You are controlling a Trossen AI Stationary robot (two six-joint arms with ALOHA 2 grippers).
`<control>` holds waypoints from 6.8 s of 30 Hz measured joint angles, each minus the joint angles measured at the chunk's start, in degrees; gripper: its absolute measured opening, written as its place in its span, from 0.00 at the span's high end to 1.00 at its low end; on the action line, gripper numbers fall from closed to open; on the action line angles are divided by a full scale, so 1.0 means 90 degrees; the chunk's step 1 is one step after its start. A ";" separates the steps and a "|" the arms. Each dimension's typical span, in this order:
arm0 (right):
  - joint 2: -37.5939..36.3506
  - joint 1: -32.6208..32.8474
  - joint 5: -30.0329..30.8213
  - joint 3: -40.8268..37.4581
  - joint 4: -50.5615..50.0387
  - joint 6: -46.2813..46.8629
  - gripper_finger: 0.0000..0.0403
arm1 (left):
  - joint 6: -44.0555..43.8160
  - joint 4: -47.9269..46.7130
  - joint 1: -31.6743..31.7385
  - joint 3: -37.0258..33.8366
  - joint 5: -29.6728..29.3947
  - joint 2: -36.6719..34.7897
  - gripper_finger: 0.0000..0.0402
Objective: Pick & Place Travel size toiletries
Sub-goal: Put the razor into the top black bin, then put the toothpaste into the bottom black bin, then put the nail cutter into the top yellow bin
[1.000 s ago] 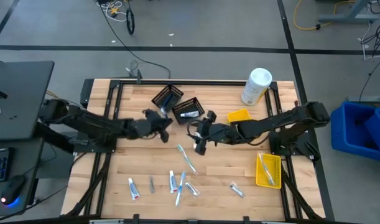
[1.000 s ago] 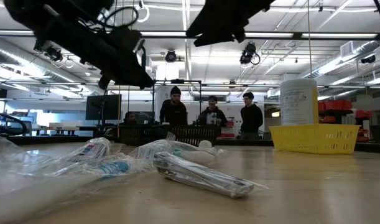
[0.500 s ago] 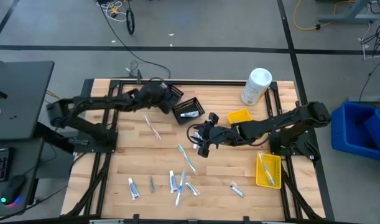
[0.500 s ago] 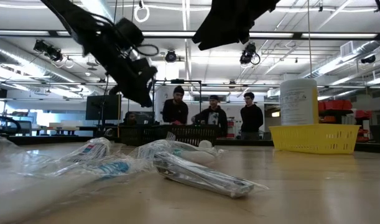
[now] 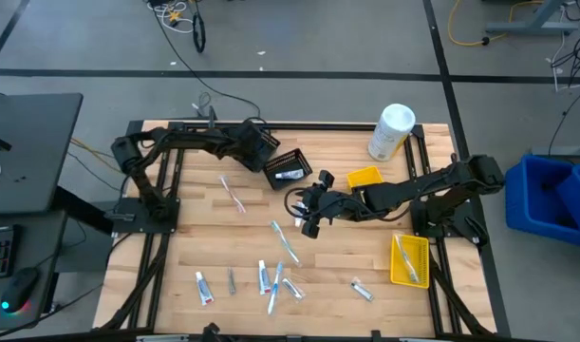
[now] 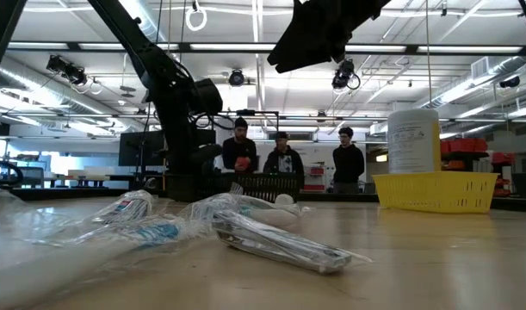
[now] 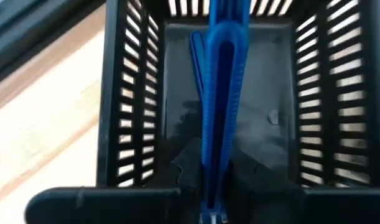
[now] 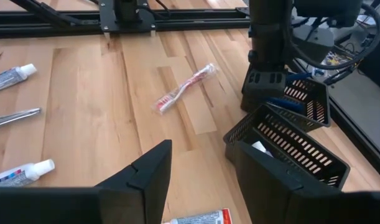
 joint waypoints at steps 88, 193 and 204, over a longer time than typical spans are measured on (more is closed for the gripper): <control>0.2057 -0.1346 -0.3572 -0.2004 0.3111 -0.3271 0.29 | -0.0529 0.2696 -0.5101 -0.3143 -0.1311 -0.4622 0.76; 0.1724 0.0816 -0.0483 -0.1018 0.2672 0.1884 0.40 | -0.0855 0.2649 -0.5437 -0.3133 -0.1767 -0.4620 0.81; 0.1724 0.0794 -0.0493 -0.1018 0.2671 0.1879 0.46 | -0.0862 0.2651 -0.5632 -0.3133 -0.1748 -0.4620 0.82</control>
